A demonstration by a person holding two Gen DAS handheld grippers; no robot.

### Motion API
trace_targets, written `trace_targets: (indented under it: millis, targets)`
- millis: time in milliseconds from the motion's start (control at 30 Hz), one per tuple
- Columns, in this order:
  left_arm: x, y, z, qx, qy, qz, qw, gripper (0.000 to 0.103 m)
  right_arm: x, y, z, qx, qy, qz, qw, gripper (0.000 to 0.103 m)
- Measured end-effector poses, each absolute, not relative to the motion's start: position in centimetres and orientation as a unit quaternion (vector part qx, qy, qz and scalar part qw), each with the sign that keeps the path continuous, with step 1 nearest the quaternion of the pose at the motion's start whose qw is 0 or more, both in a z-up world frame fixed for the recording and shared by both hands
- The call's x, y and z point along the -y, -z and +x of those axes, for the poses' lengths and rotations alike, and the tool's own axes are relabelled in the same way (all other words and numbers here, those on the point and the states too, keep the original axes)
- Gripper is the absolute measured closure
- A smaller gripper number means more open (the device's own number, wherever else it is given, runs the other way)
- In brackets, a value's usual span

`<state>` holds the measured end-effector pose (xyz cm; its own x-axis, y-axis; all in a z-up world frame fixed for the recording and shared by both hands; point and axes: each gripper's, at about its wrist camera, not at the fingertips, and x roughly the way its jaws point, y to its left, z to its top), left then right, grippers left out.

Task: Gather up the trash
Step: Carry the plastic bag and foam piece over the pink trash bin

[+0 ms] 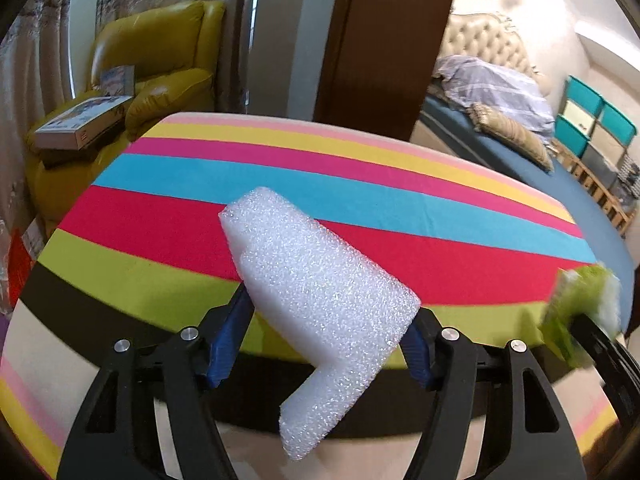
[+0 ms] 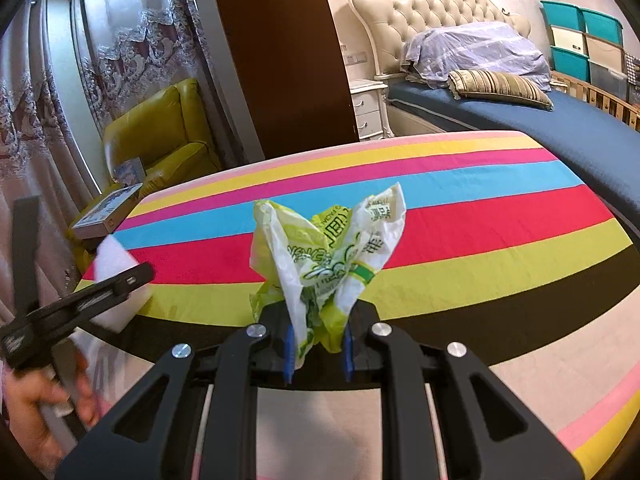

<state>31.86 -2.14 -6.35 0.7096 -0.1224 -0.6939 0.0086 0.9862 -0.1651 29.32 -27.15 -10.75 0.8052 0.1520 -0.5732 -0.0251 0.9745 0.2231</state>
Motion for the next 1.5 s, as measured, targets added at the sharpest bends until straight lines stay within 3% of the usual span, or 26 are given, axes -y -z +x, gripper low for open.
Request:
trace_targets:
  millis: [400, 1000, 1500]
  targets:
    - [1.9, 4.5, 24.0, -0.337, 0.060, -0.015, 0.939, 0.040, 25.2, 10.4, 27.2, -0.315, -0.060, 0.101, 0.942, 0.085]
    - [-0.8, 4.4, 14.3, -0.319, 0.075, -0.002, 0.945, 0.040, 20.6, 9.2, 18.4, -0.293, -0.114, 0.021, 0.949, 0.085]
    - [-5.1, 4.6, 9.9, -0.309, 0.061, -0.002, 0.949, 0.040, 15.9, 8.5, 16.2, -0.296, -0.176, -0.009, 0.939, 0.085]
